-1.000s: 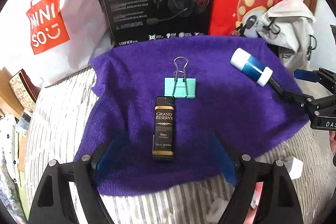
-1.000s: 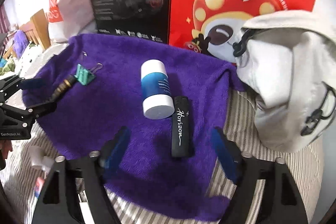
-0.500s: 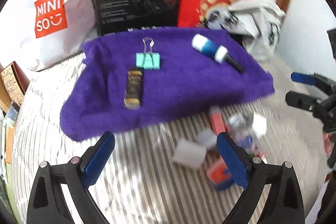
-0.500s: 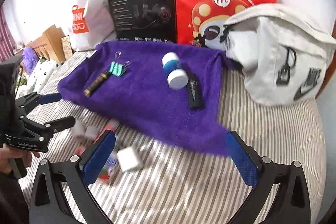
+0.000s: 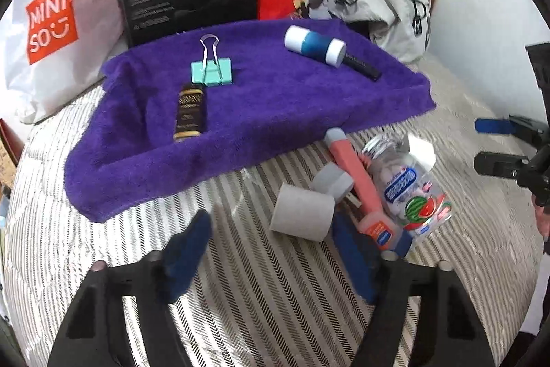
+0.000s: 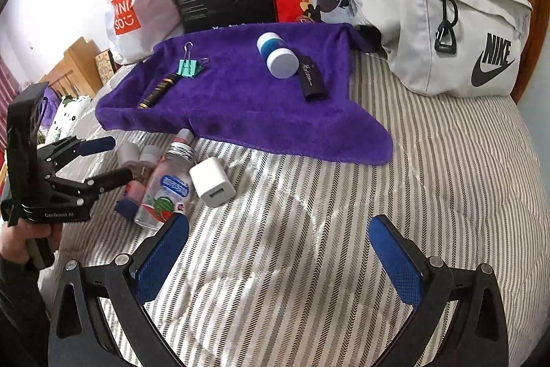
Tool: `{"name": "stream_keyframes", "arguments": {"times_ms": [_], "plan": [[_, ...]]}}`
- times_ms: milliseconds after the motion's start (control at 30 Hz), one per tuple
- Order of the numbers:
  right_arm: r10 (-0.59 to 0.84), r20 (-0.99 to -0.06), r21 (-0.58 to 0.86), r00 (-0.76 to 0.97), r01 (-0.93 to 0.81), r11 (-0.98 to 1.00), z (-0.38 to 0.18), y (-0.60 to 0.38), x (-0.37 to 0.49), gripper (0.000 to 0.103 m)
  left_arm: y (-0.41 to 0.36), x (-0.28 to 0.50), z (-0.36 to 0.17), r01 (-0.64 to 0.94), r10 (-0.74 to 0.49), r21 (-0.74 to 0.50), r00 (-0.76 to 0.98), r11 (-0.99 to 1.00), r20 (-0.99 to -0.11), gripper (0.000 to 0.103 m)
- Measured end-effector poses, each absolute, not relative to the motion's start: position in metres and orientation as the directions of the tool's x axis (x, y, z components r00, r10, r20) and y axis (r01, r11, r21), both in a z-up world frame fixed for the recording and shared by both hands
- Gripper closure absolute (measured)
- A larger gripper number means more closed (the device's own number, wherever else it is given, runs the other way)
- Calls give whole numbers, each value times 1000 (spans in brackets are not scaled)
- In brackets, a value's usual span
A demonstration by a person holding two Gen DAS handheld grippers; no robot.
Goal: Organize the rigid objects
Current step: 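Grasp the white roll with the left tool while the right tool grasps the white charger plug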
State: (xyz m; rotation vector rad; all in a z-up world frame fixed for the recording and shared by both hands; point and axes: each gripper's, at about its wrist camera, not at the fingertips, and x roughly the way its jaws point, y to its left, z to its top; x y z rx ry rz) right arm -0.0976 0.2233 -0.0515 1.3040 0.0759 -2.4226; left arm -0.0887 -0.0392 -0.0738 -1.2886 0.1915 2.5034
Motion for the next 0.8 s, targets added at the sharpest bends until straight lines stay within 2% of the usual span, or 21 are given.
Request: {"name": "stream_keyframes", "arguments": {"times_ms": [100,133,233,300,333,600,700,800], "plan": [[-303,-813,111,-497,379,-919,-56,219,-99,0,-31,-87,-77,-364,202,17,-555,-931,-807,43],[-305,-813,107,-496,387,-916,-57,217,-99,0,-30,-88,-76,-373,215,8,-552,-928,-806,51],[-310,-812,99,-495,408,-908,-62,211,-101,0,-28,-90,-75,-388,236,-7,-545,-921,-805,59],[-321,-812,99,-487,429,-898,-65,206,-102,0,-25,-90,-73,-398,243,-9,-541,-917,-805,71],[-329,-813,98,-481,443,-891,-67,203,-103,0,-24,-89,-73,-402,245,-8,-542,-916,-804,73],[-311,-809,0,-500,528,-849,-74,176,-105,2,-28,-86,-73,-384,260,-40,-539,-922,-802,73],[-257,-812,-78,-524,534,-842,-80,166,-110,11,-28,-85,-73,-377,259,-47,-537,-925,-803,73],[-298,-802,-46,-517,550,-834,-81,165,-114,18,-29,-84,-73,-366,262,-56,-543,-929,-798,73]]}}
